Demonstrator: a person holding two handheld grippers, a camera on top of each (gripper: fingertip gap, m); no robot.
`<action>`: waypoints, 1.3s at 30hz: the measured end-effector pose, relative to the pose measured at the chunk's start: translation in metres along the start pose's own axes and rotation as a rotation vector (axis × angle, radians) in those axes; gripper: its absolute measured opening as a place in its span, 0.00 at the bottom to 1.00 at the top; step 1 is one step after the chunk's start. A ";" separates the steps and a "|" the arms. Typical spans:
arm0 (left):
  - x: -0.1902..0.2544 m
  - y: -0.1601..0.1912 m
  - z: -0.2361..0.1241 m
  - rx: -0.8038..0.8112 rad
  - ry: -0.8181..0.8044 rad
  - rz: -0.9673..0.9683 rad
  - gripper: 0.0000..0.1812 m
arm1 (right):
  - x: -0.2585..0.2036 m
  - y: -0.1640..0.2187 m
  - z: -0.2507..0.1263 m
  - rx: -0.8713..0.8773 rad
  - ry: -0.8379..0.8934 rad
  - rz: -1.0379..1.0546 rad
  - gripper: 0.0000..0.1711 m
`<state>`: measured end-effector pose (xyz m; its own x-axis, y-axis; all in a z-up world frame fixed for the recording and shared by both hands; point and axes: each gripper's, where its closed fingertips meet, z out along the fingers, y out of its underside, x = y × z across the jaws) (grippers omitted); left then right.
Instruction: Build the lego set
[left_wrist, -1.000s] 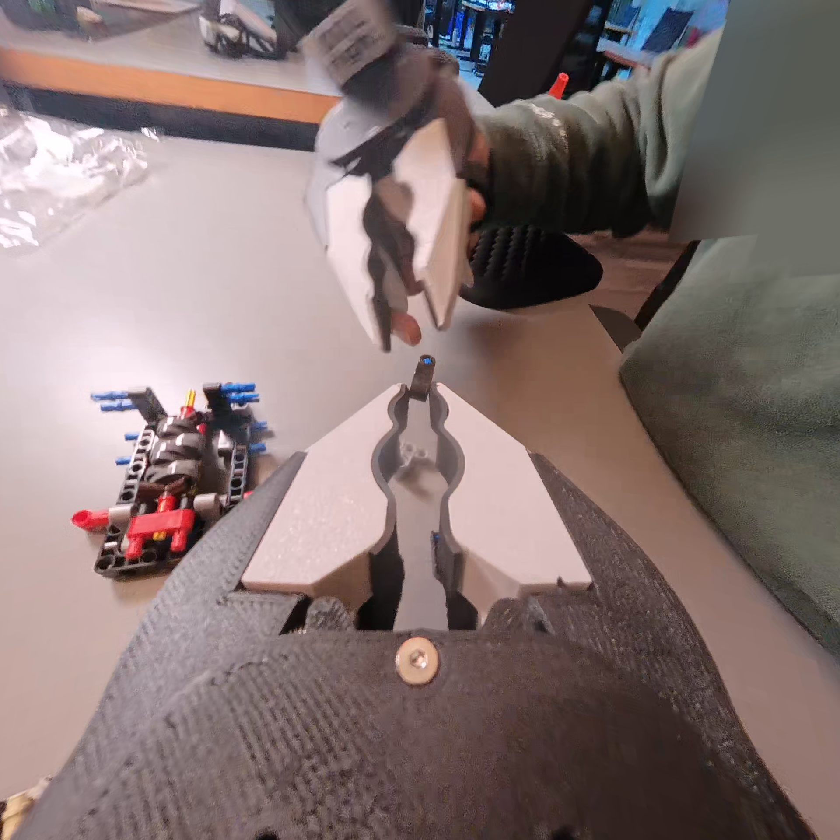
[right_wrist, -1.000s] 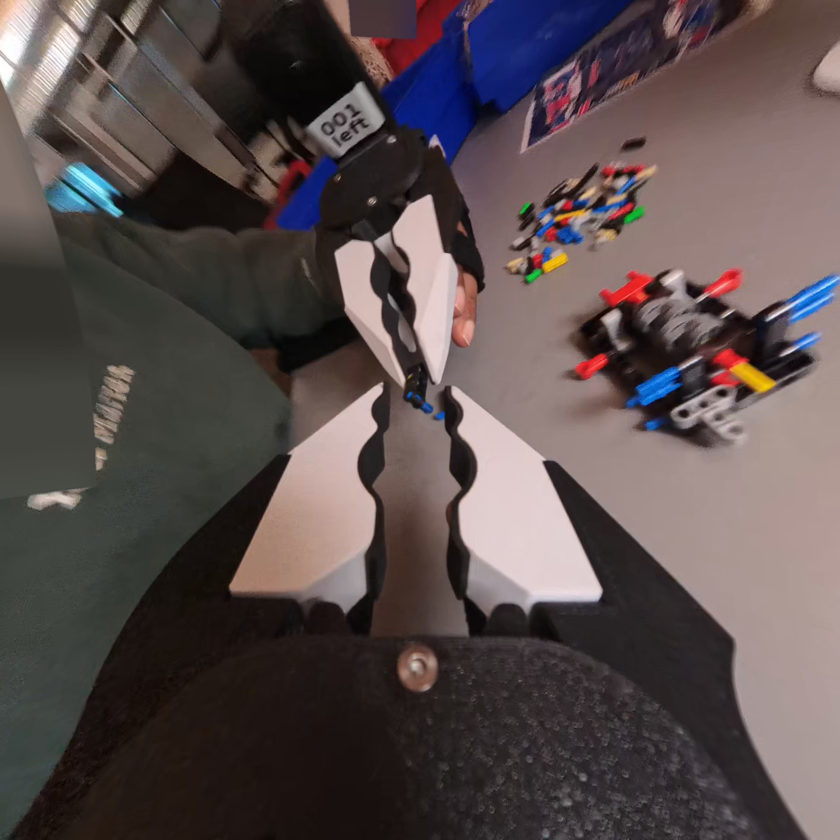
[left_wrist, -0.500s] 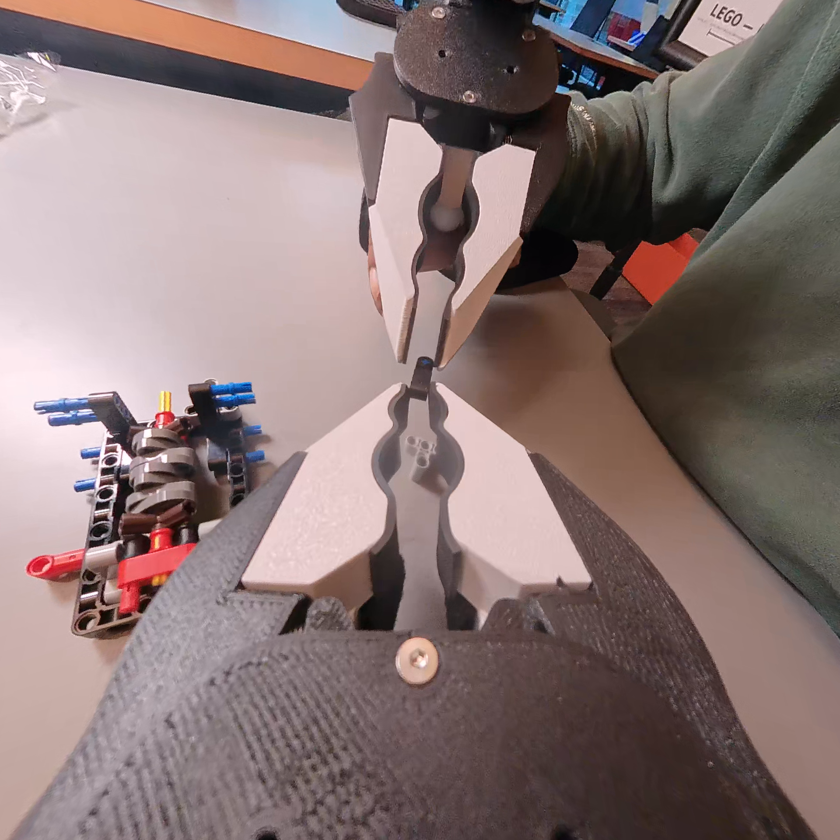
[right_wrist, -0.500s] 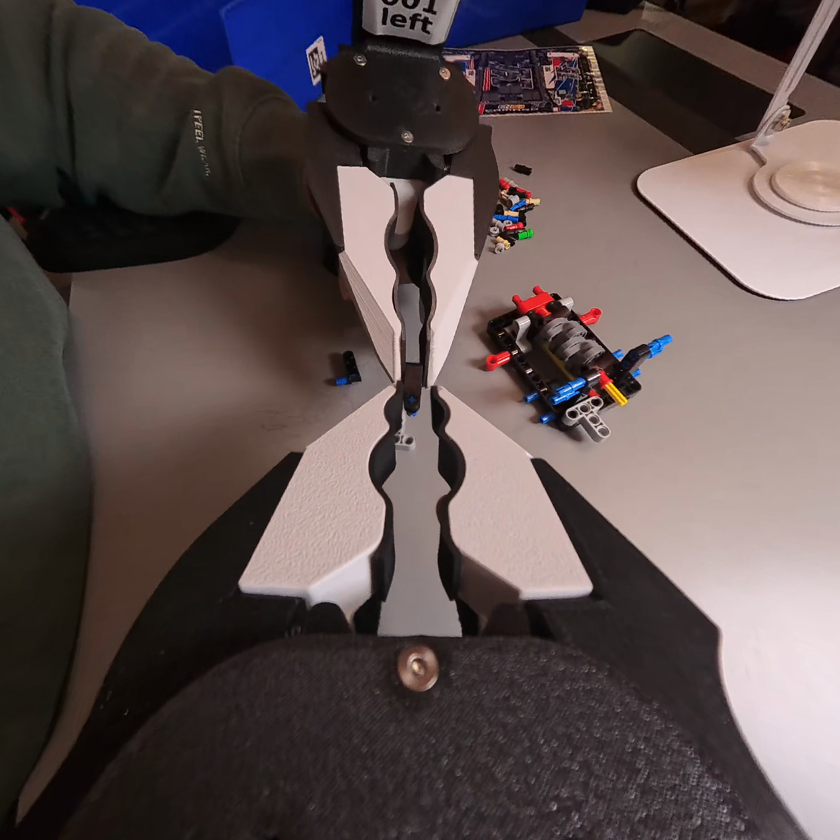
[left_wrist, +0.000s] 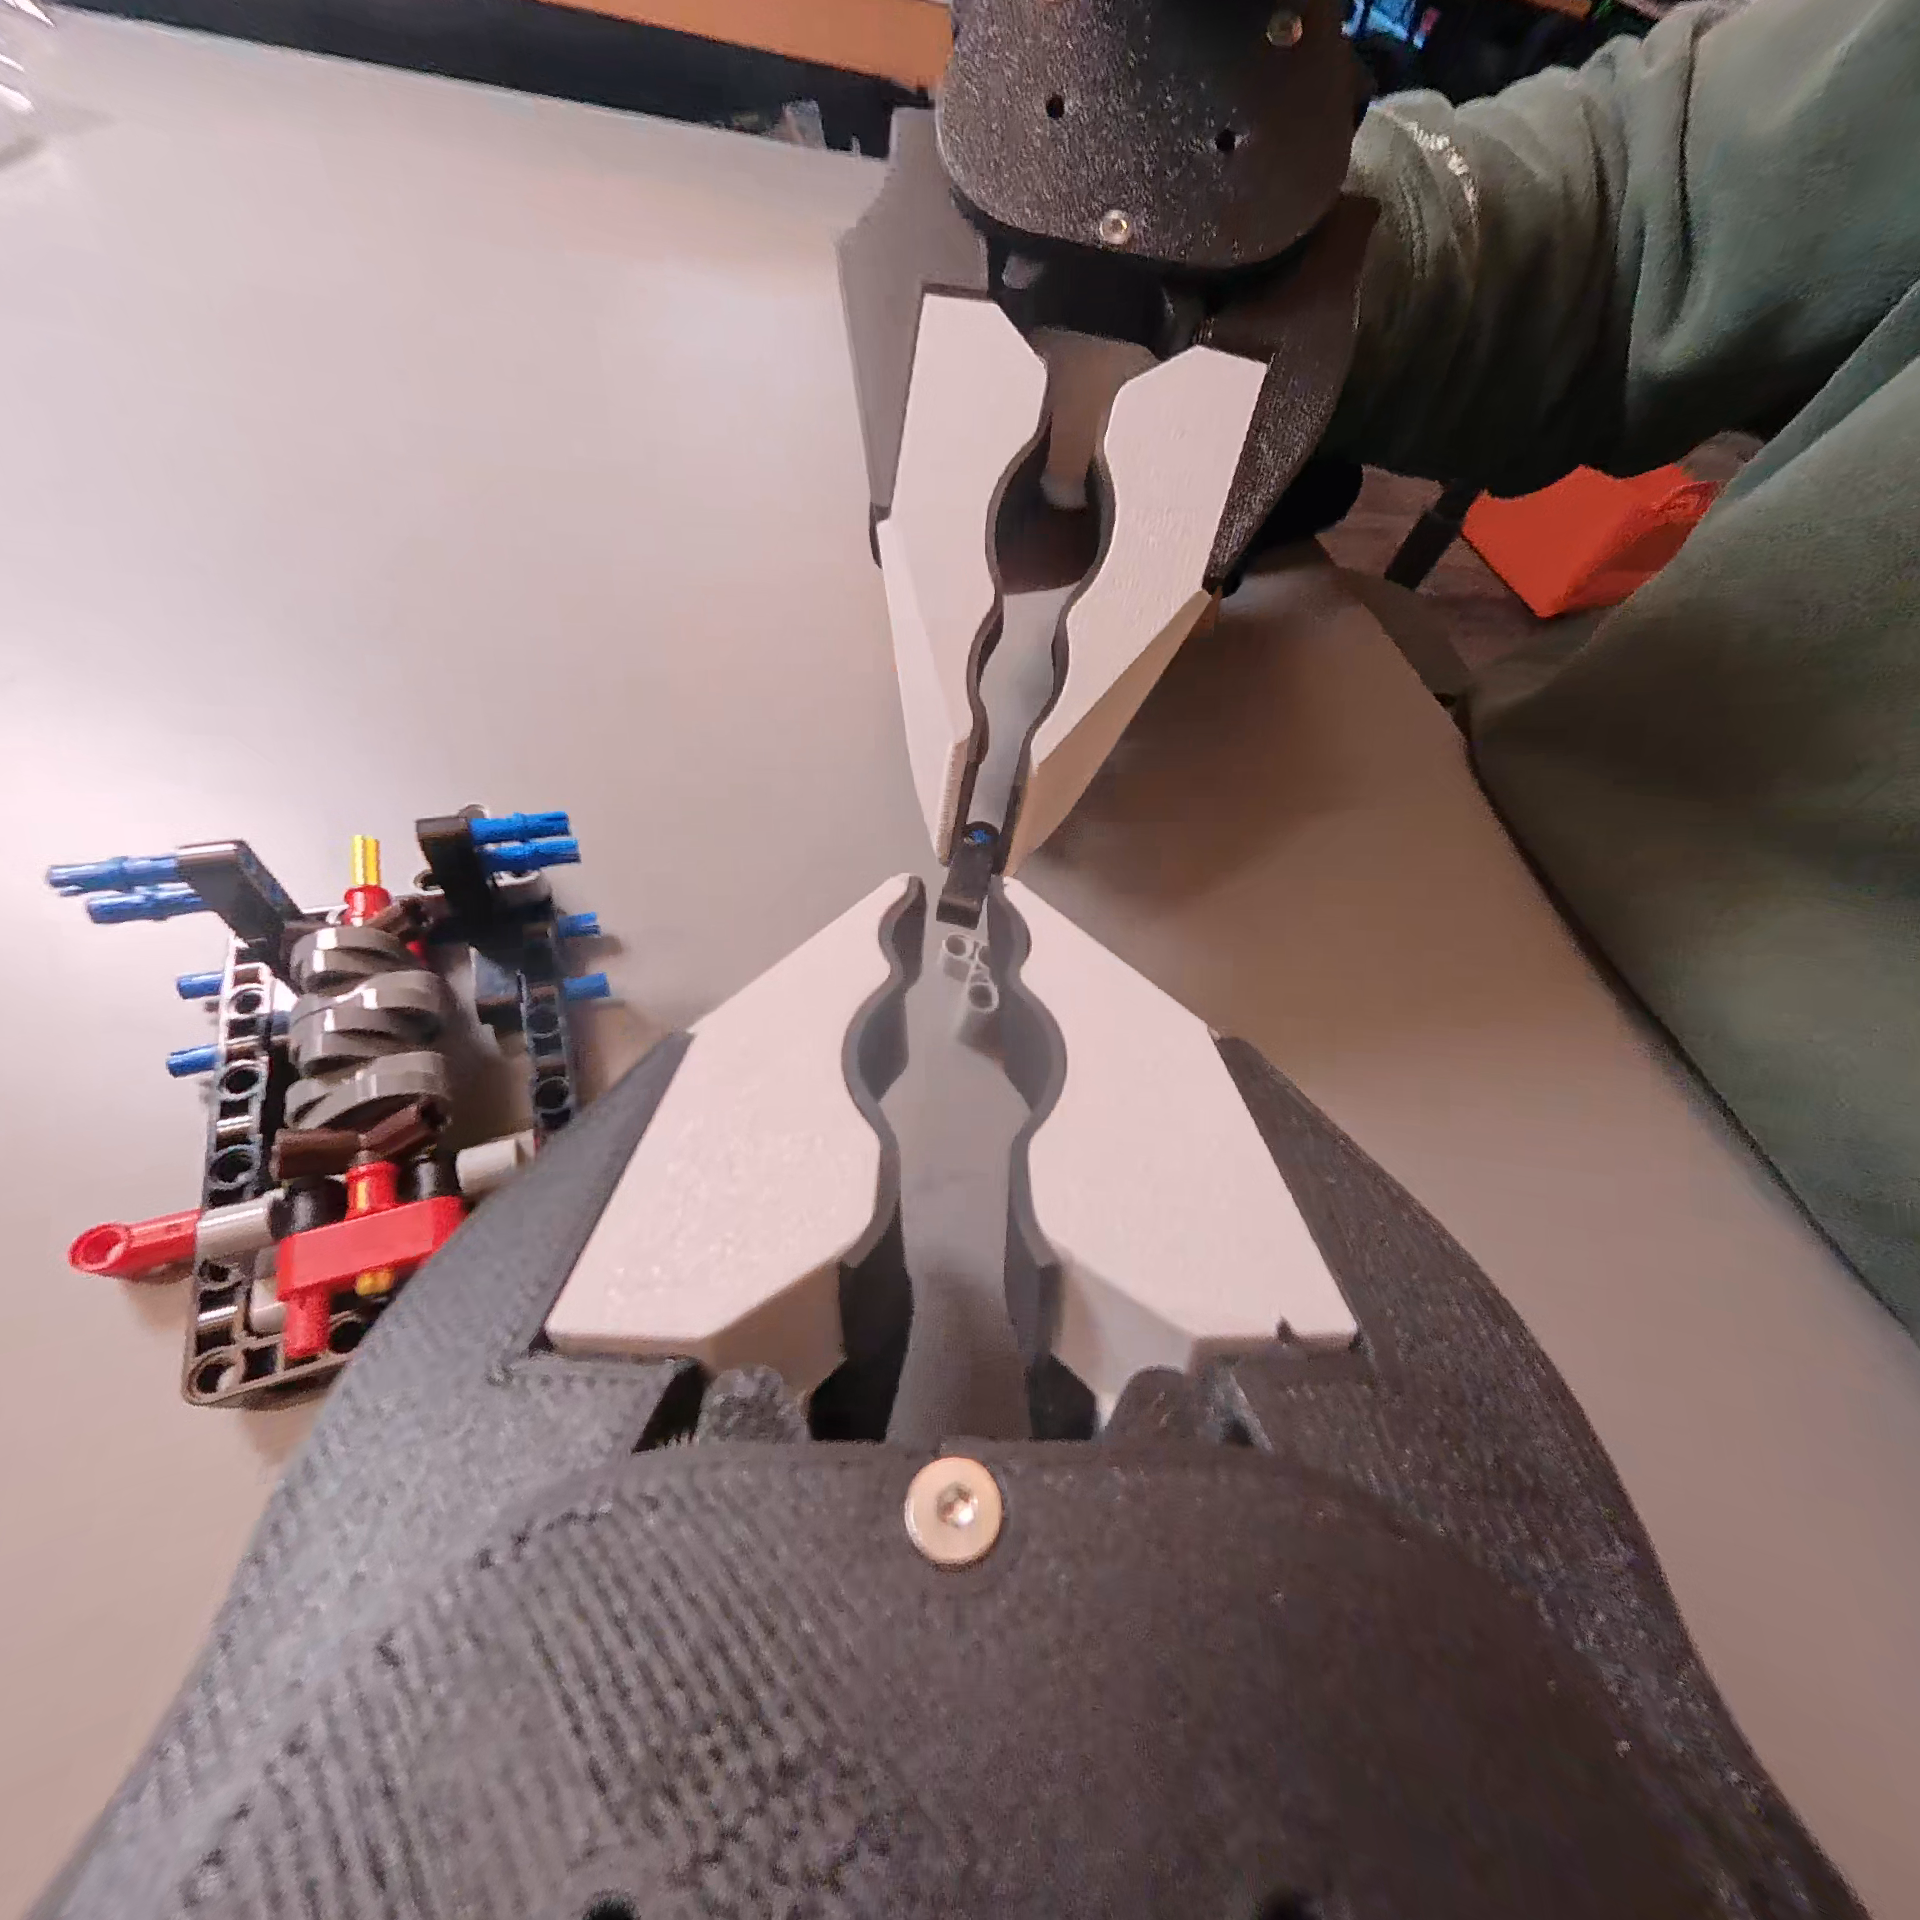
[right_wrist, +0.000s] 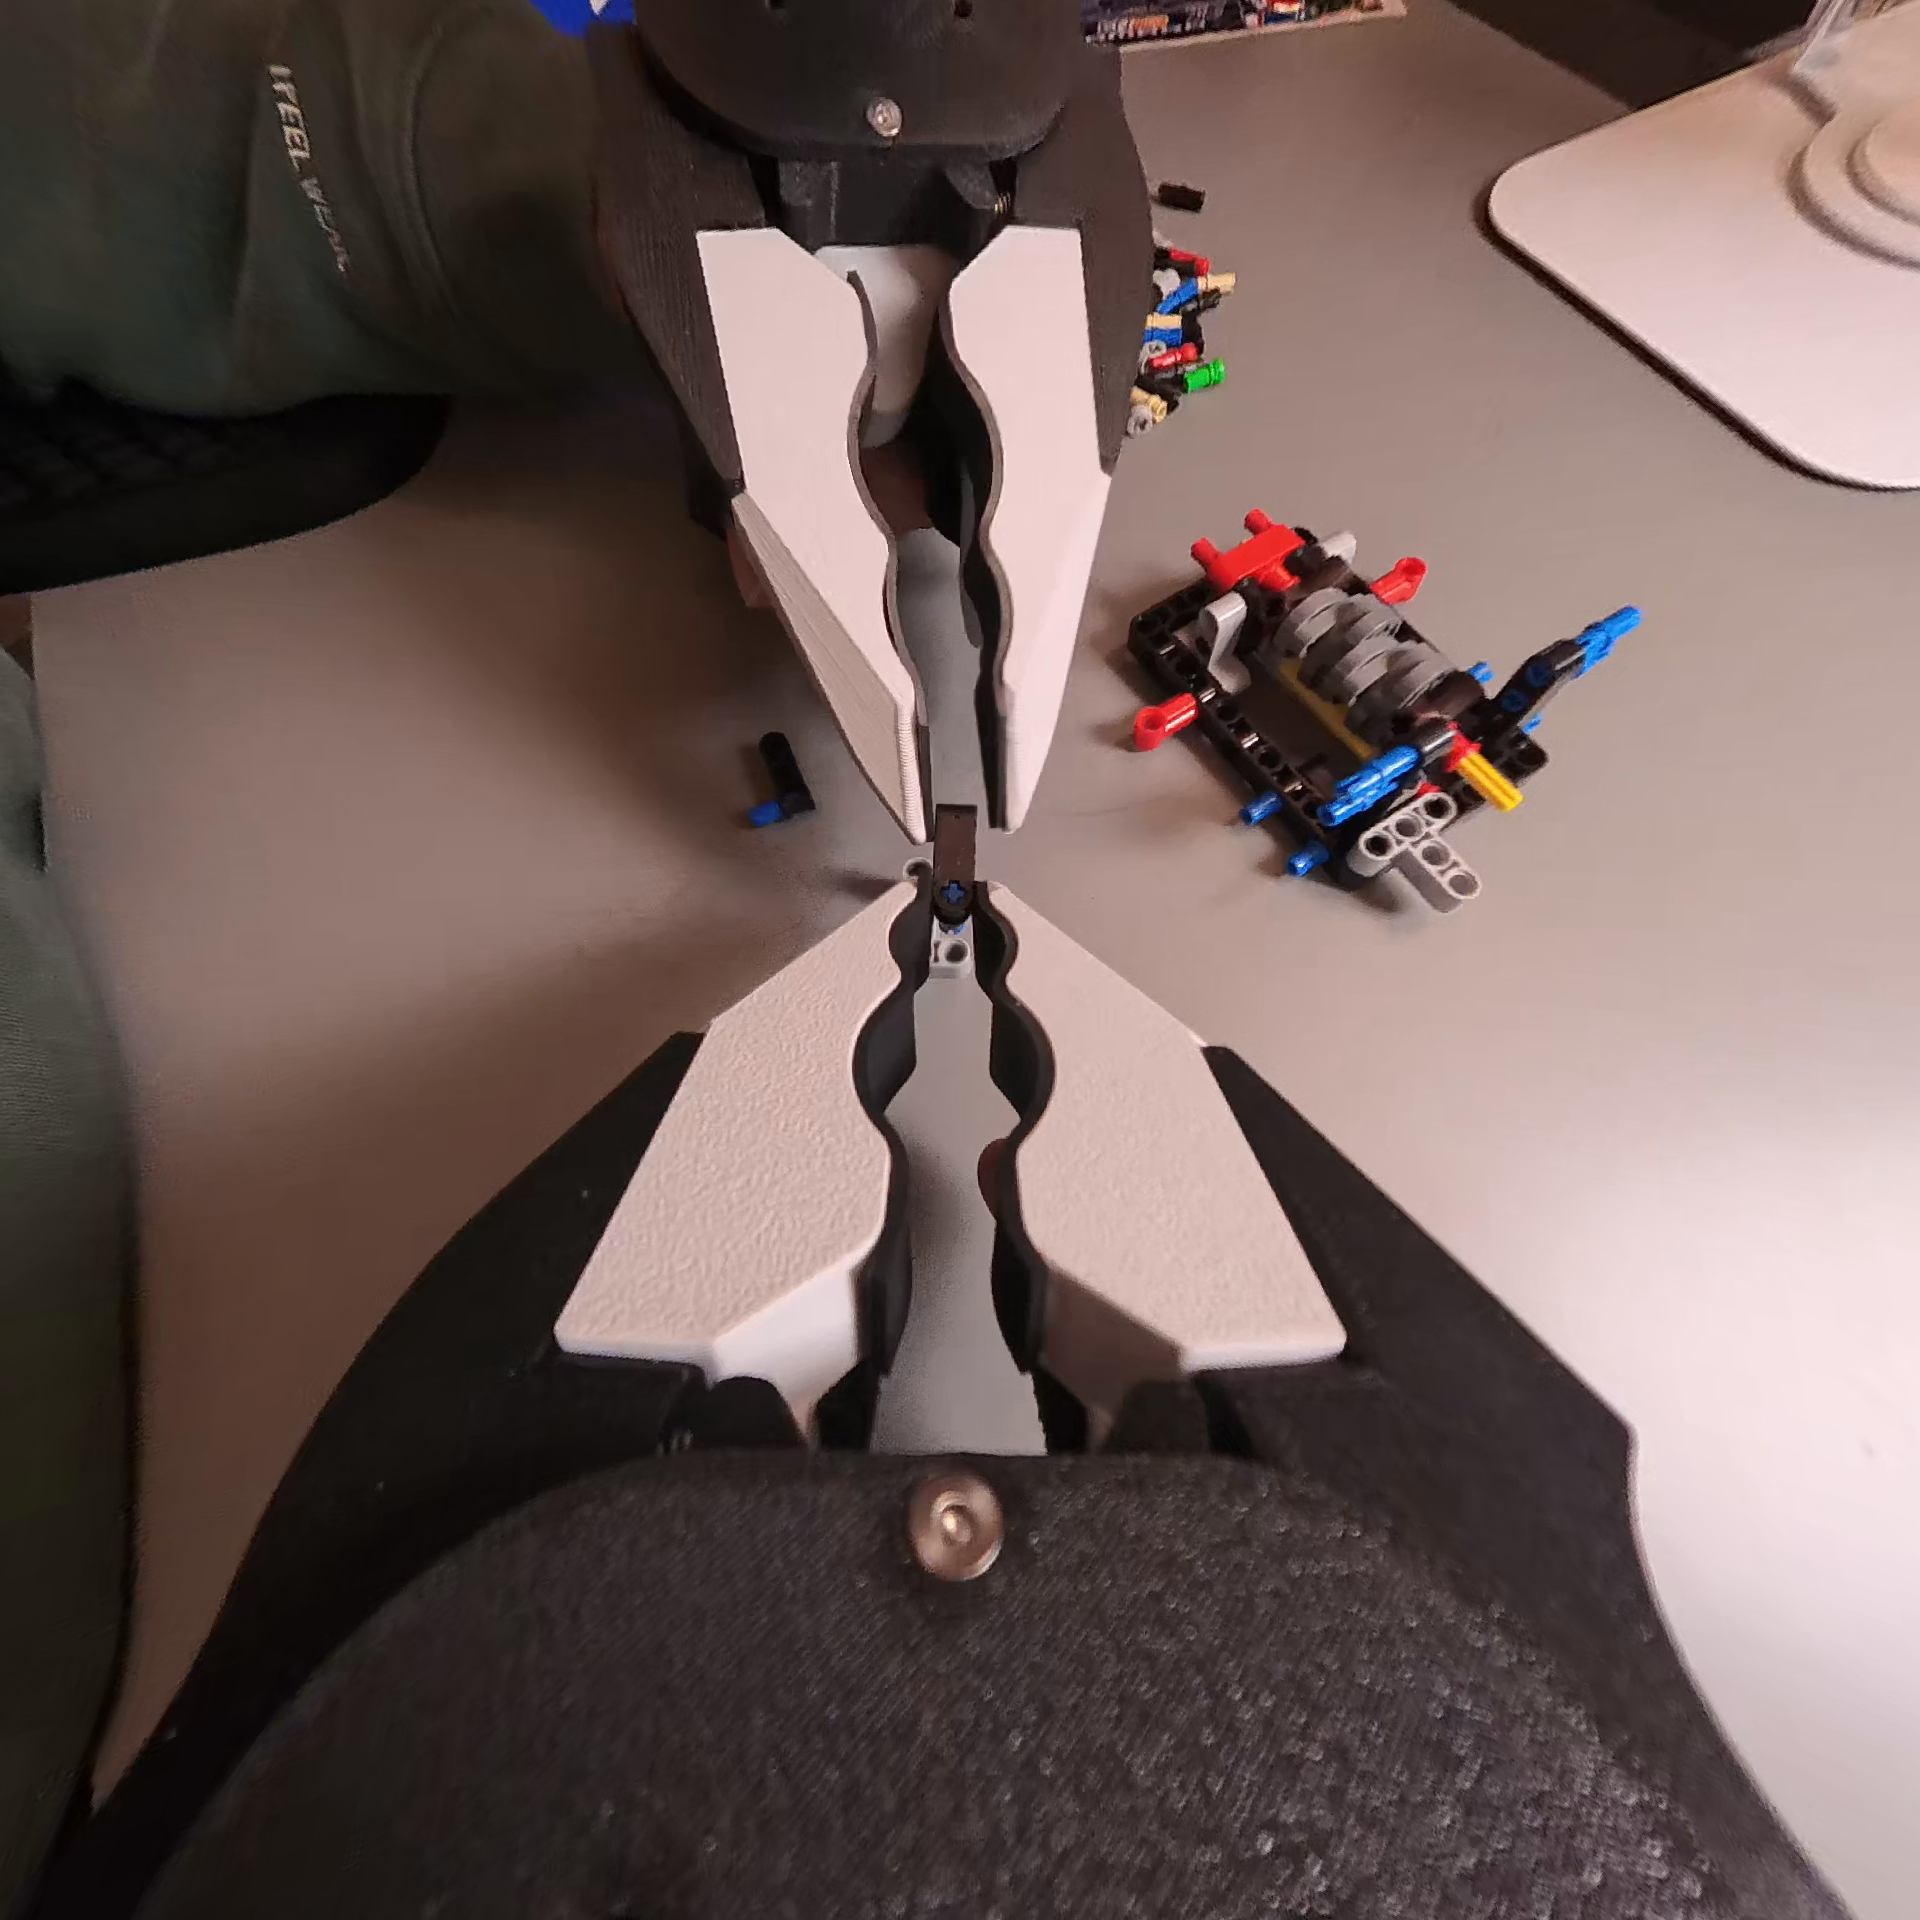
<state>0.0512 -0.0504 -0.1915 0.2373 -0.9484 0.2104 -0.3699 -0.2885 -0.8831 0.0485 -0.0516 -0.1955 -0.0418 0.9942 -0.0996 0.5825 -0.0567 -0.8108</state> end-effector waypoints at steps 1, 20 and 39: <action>0.000 0.002 0.001 -0.011 0.002 0.002 0.05 | 0.000 0.003 0.002 -0.009 -0.002 0.011 0.03; 0.000 0.018 0.006 -0.146 -0.009 0.033 0.03 | 0.002 0.017 0.010 -0.095 0.003 0.034 0.06; 0.001 0.020 0.006 -0.162 0.007 0.017 0.03 | -0.001 0.015 0.011 -0.097 -0.018 0.011 0.03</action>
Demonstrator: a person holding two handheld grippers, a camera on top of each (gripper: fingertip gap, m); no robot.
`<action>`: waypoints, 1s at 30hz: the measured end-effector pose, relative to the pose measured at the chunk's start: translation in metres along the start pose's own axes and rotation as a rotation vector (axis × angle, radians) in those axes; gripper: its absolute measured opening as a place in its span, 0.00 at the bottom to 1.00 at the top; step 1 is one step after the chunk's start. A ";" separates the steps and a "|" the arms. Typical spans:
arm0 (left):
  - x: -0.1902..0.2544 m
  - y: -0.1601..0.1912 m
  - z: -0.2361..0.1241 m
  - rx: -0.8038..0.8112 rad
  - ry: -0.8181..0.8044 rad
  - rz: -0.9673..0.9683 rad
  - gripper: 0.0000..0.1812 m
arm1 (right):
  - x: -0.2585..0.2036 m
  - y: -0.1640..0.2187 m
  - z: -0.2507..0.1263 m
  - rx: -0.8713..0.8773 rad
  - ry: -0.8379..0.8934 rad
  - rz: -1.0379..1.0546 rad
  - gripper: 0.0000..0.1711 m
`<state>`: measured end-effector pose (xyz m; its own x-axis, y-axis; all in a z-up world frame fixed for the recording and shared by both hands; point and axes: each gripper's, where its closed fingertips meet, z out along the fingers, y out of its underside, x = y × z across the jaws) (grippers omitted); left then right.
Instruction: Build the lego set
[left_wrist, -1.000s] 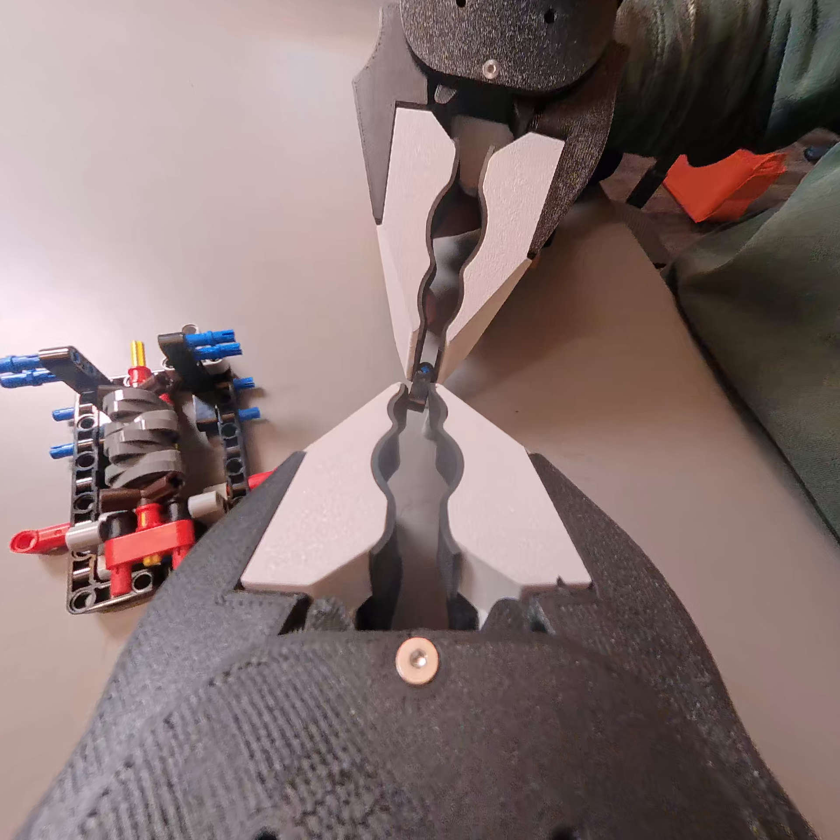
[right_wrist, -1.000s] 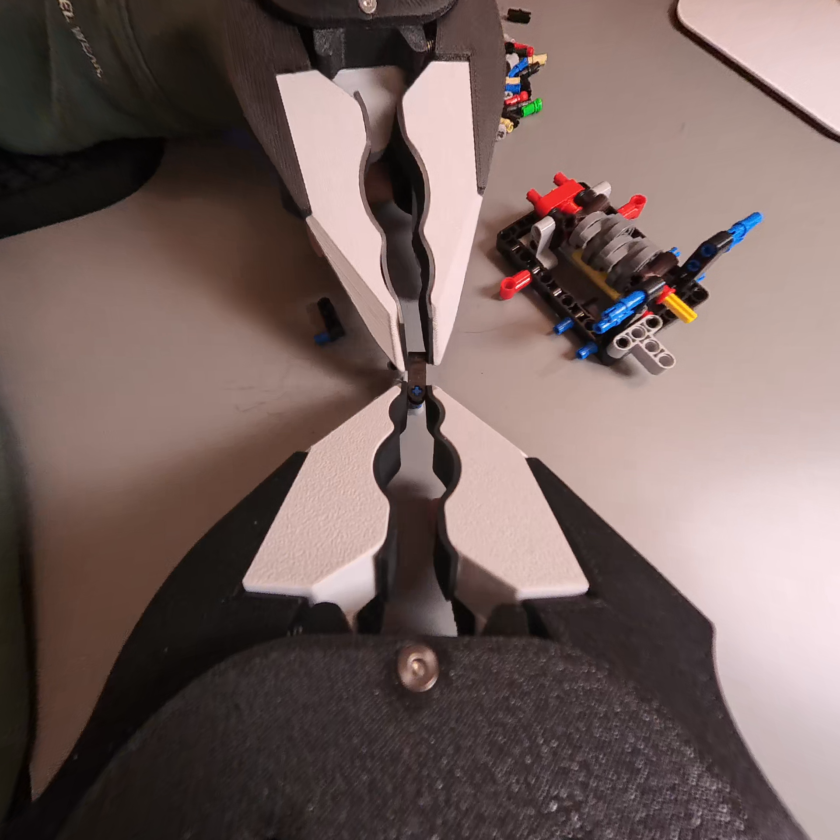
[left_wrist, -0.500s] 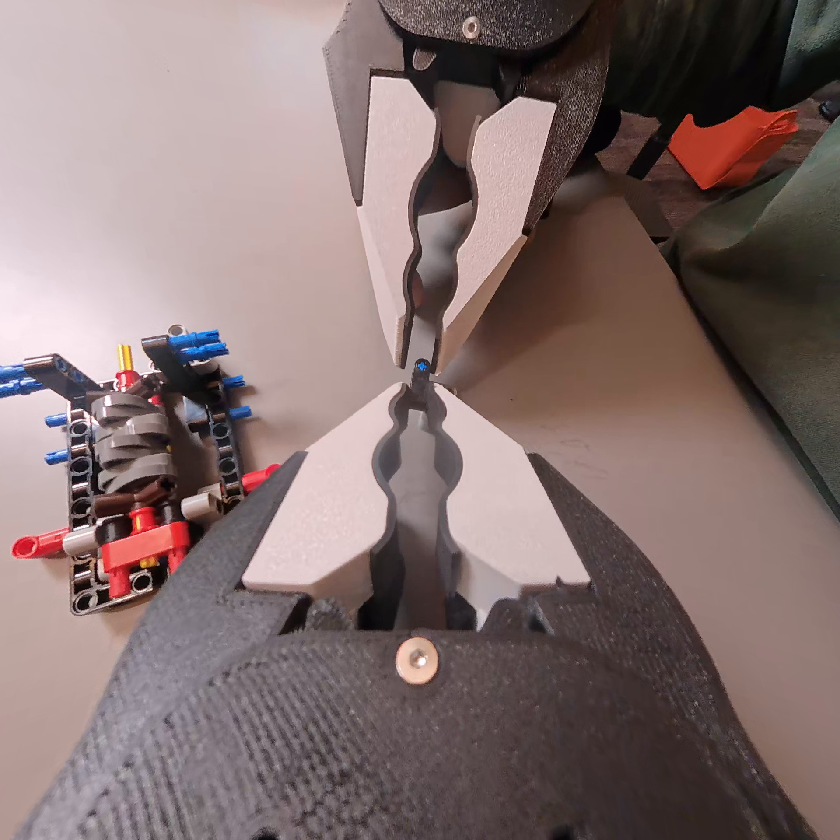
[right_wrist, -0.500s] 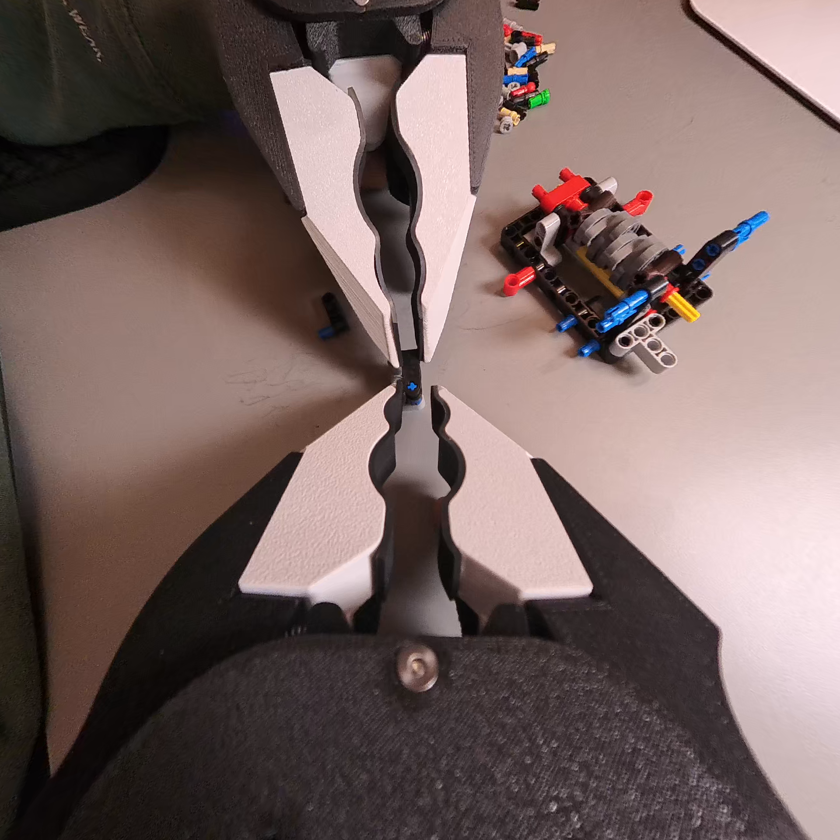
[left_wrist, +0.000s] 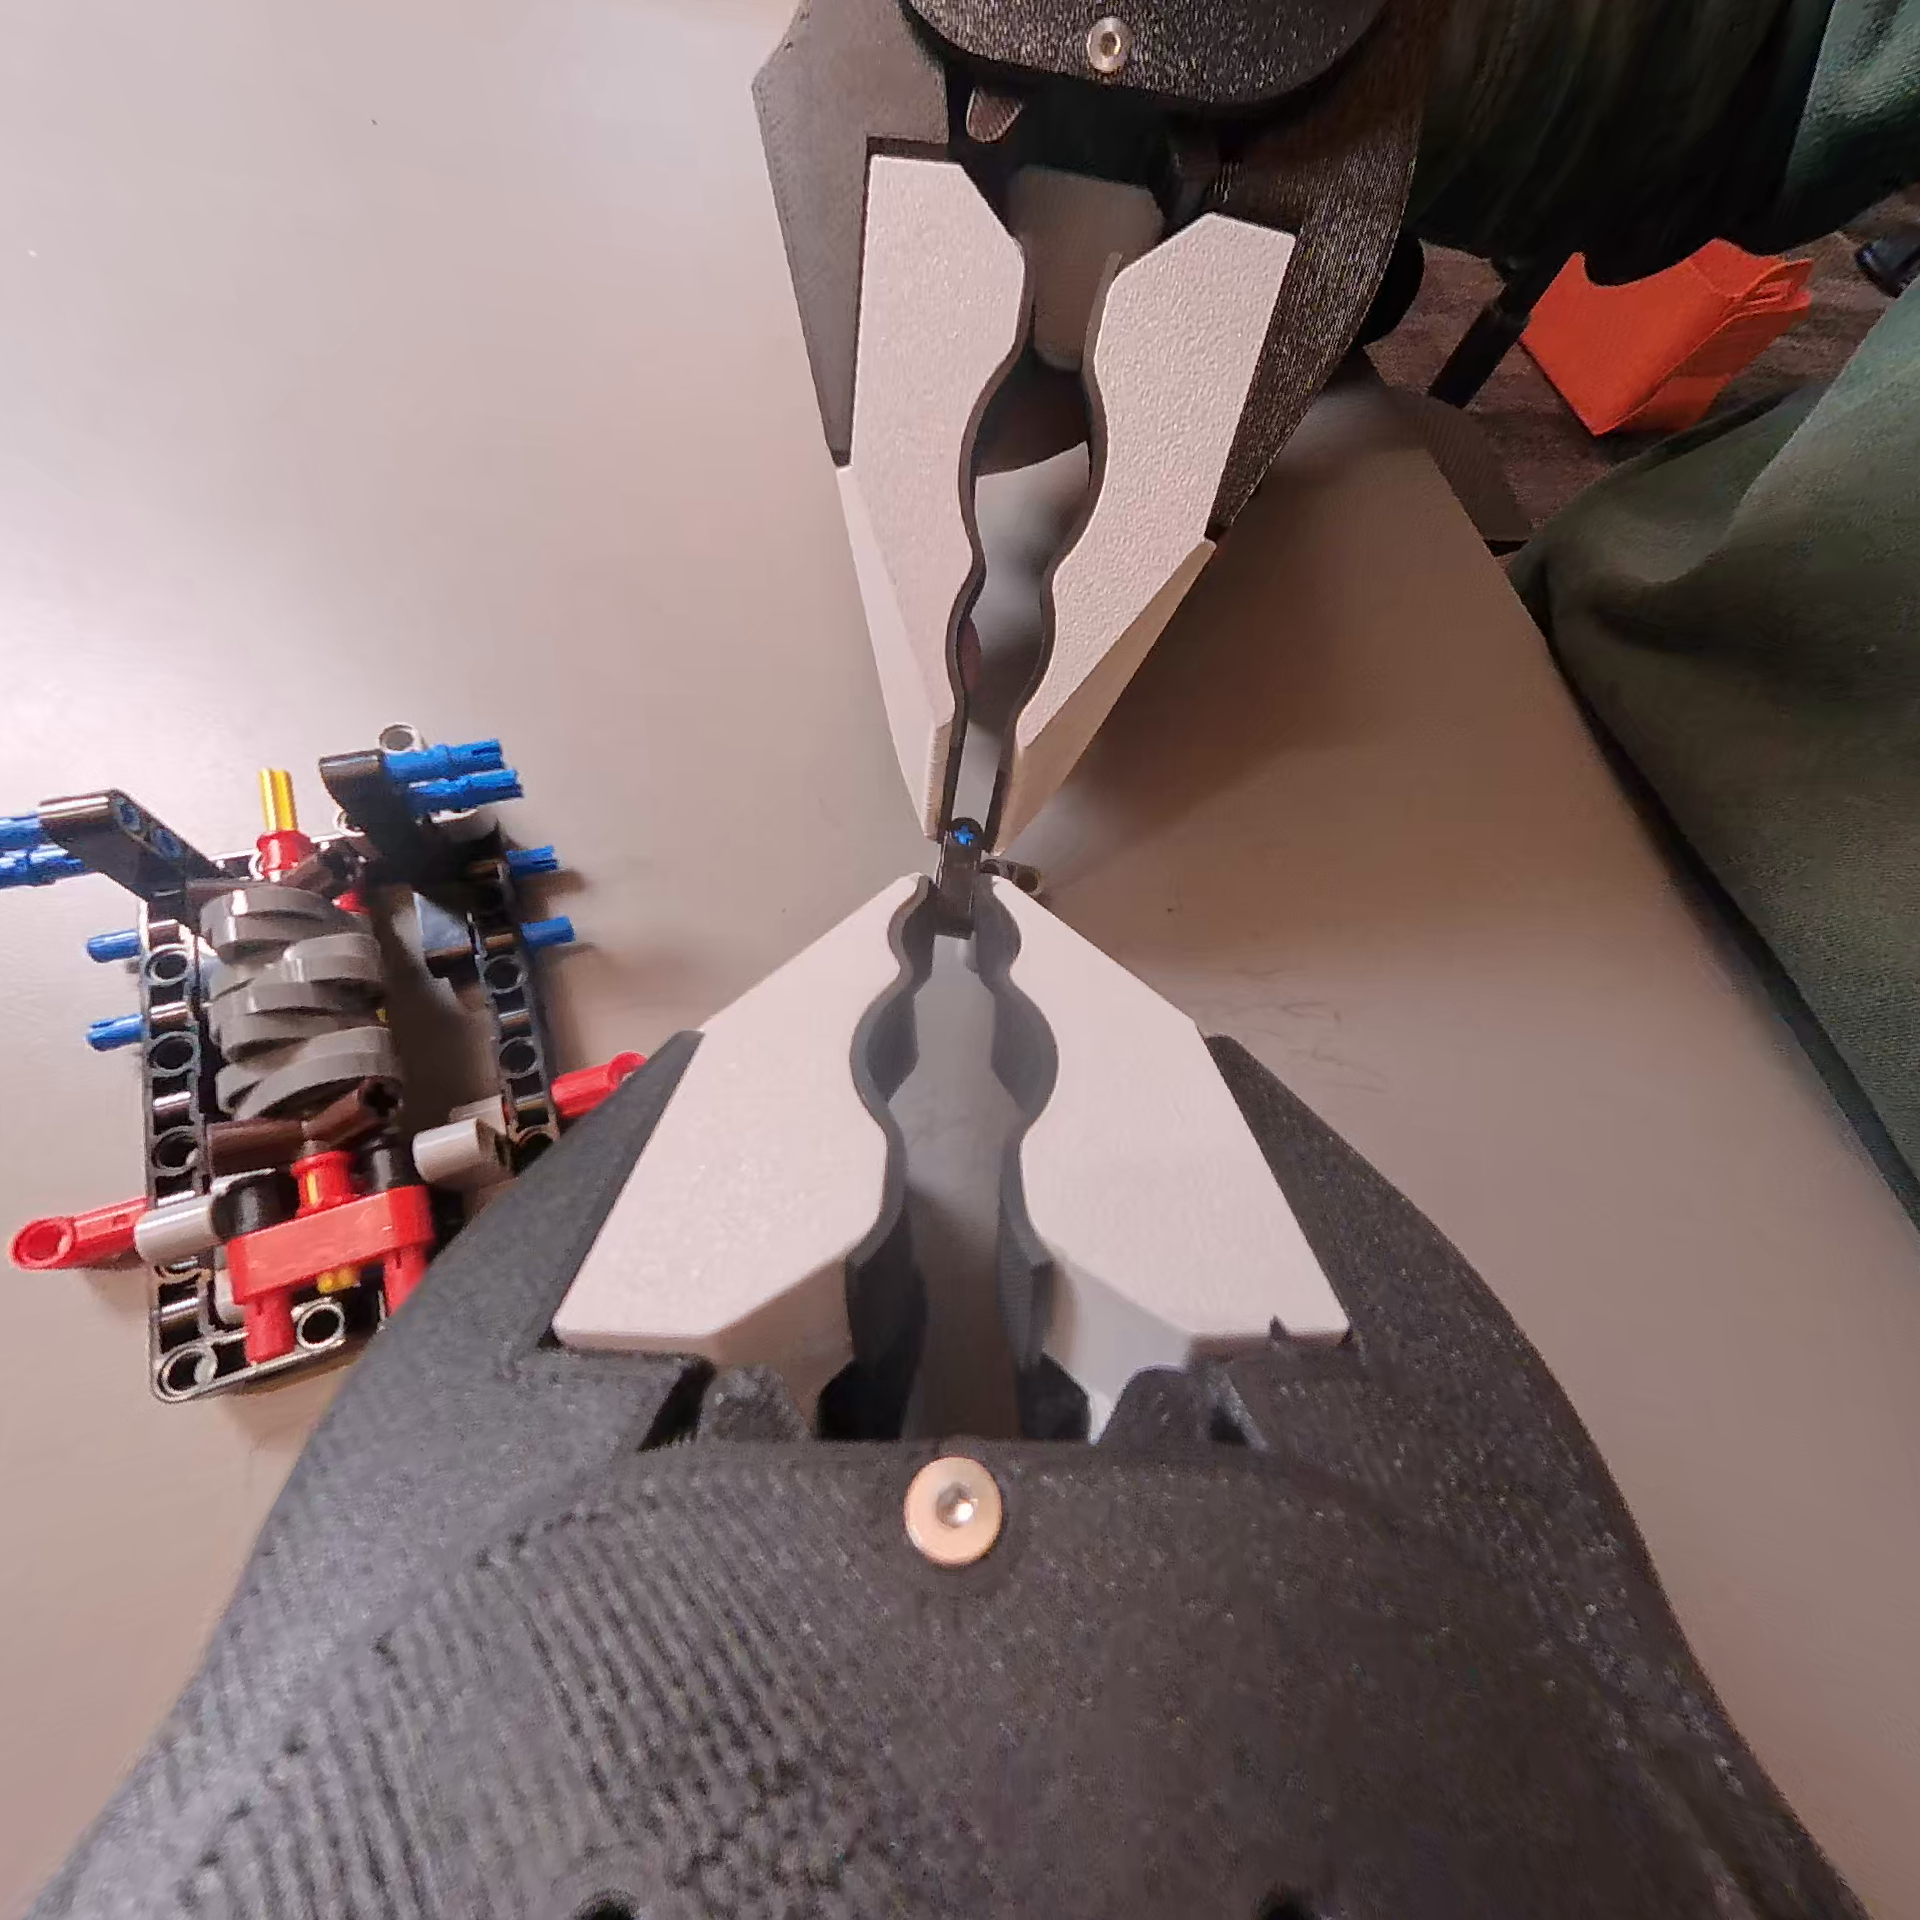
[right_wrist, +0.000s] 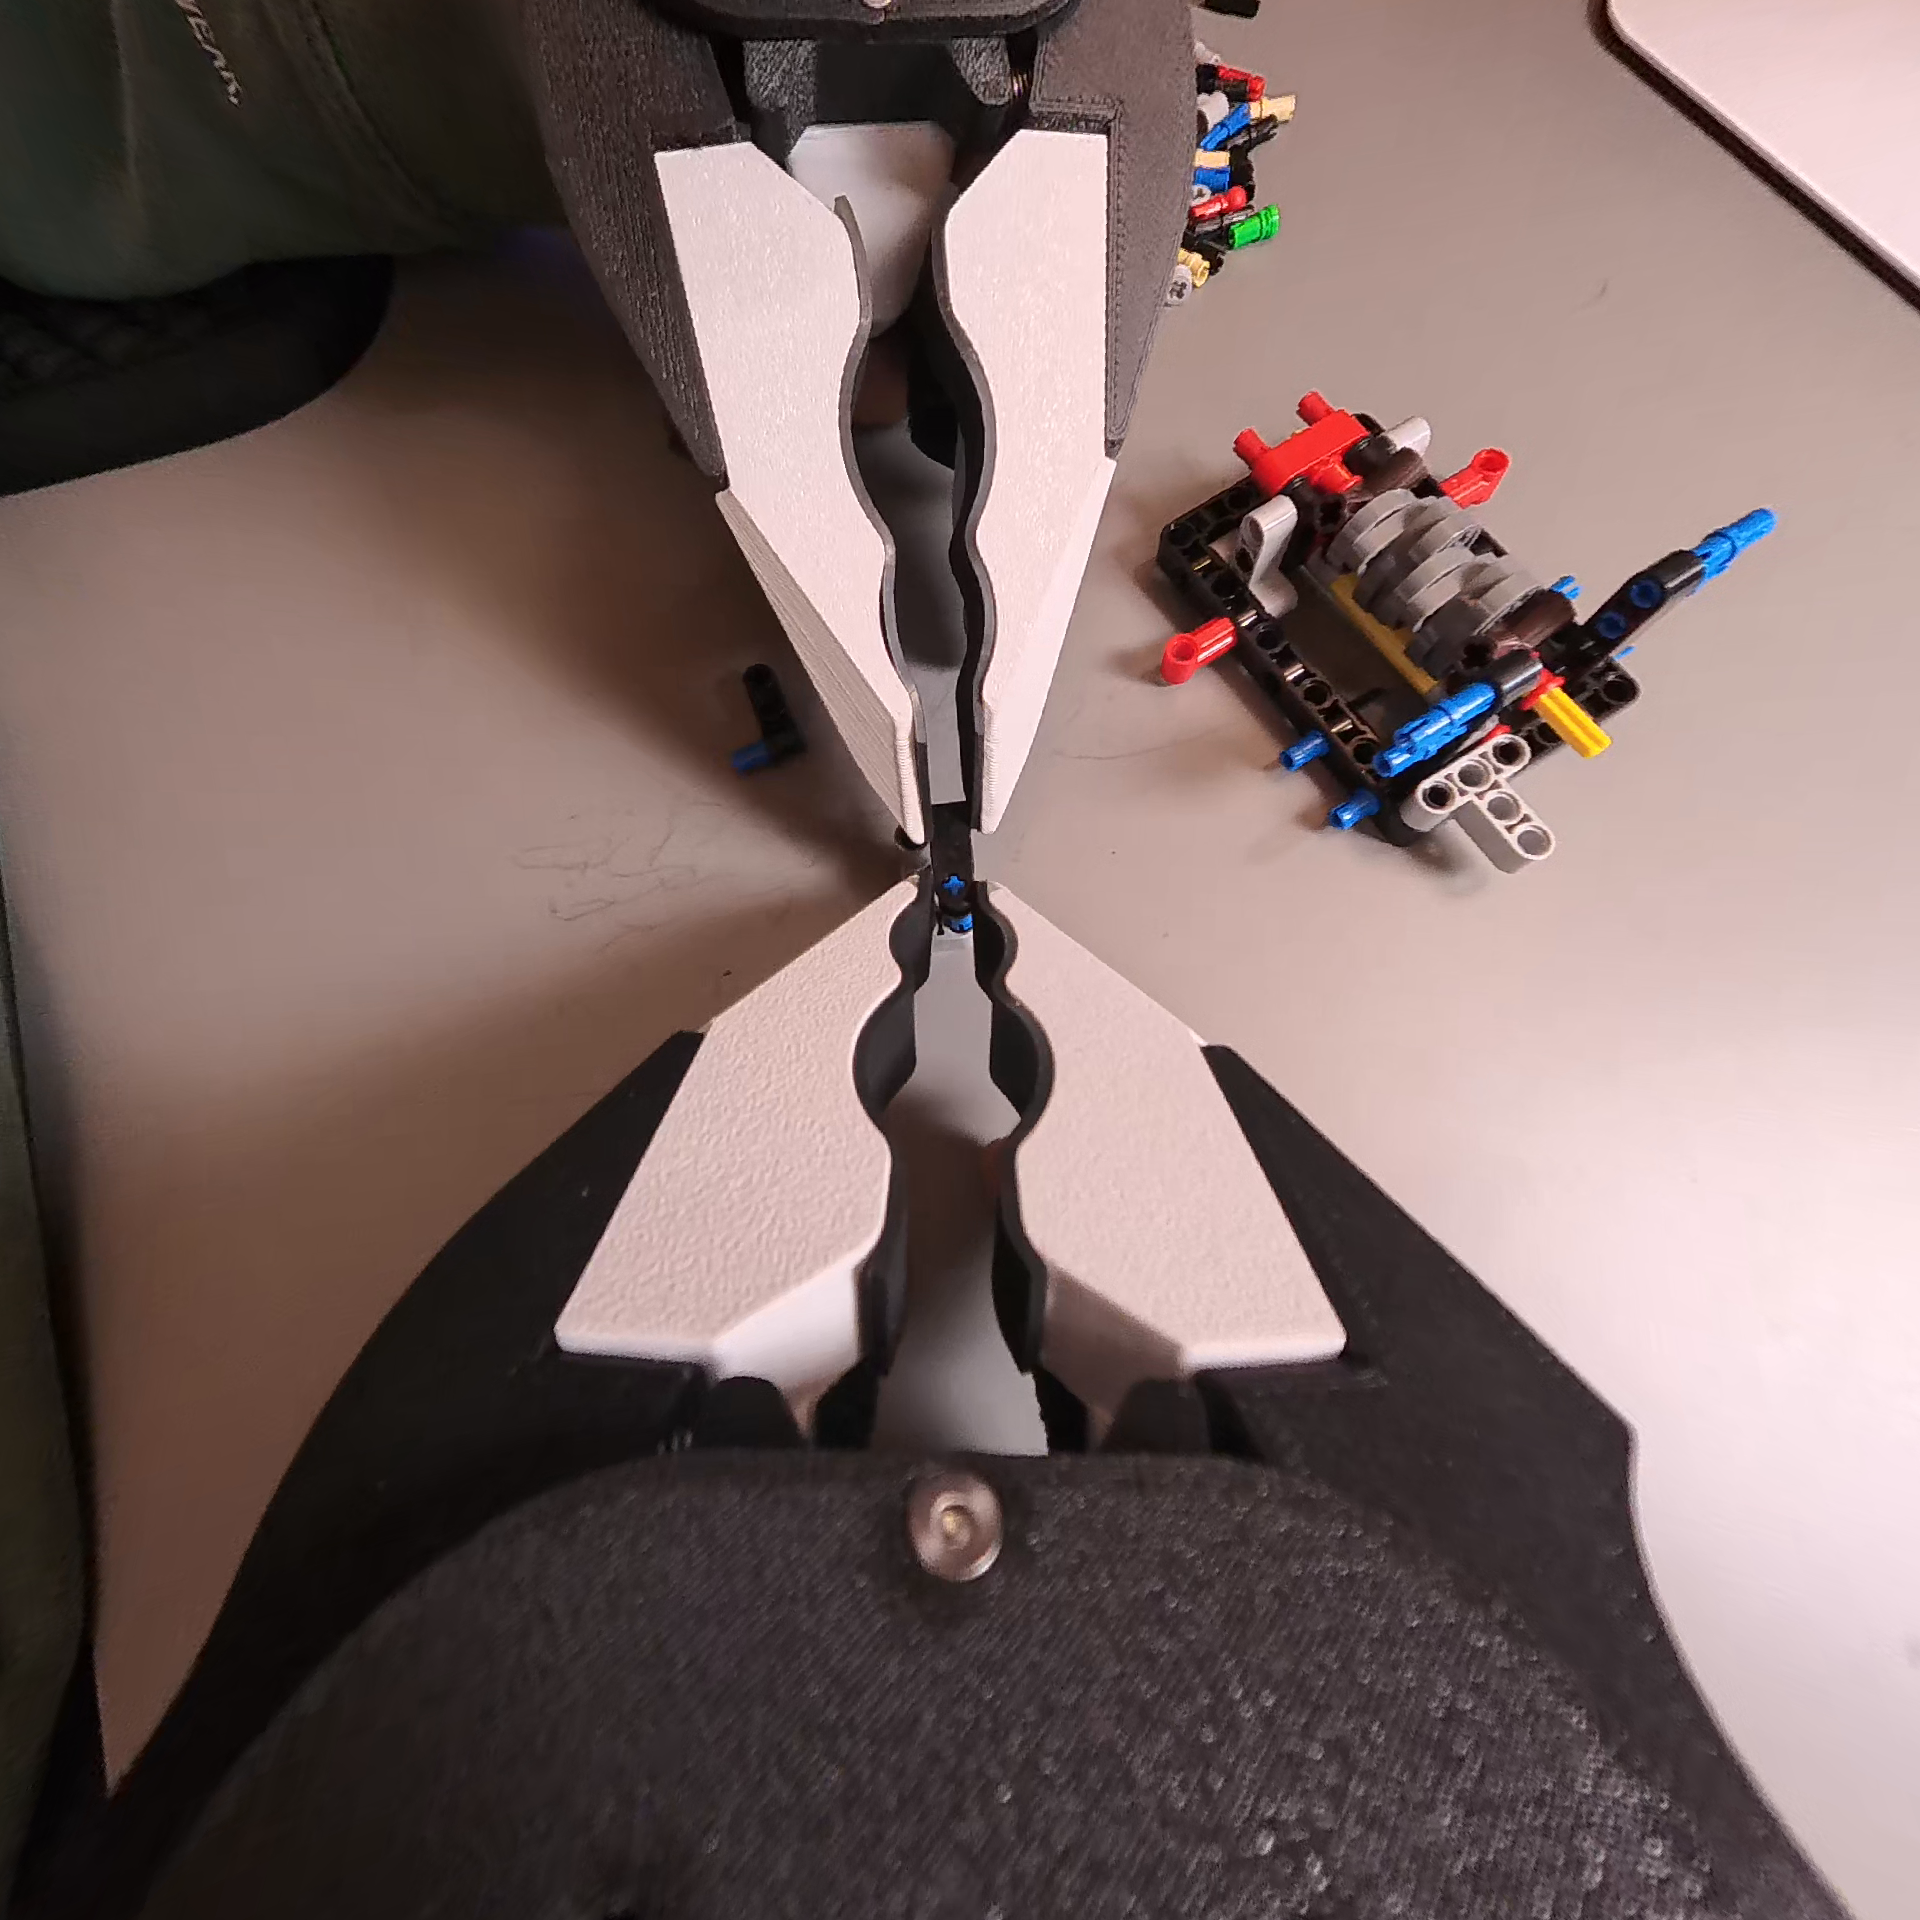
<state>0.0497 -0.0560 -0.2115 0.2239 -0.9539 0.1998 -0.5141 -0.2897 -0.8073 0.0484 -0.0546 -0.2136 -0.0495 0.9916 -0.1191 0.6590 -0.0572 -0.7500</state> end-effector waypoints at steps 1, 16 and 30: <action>0.000 0.000 0.000 -0.001 0.000 -0.002 0.03 | 0.000 0.000 0.000 0.000 0.000 0.001 0.03; 0.003 0.000 0.007 -0.015 0.016 -0.023 0.03 | -0.001 0.006 -0.003 0.001 0.015 0.012 0.03; 0.007 -0.009 0.013 -0.010 -0.015 0.044 0.03 | -0.004 0.012 -0.011 0.022 0.088 -0.062 0.03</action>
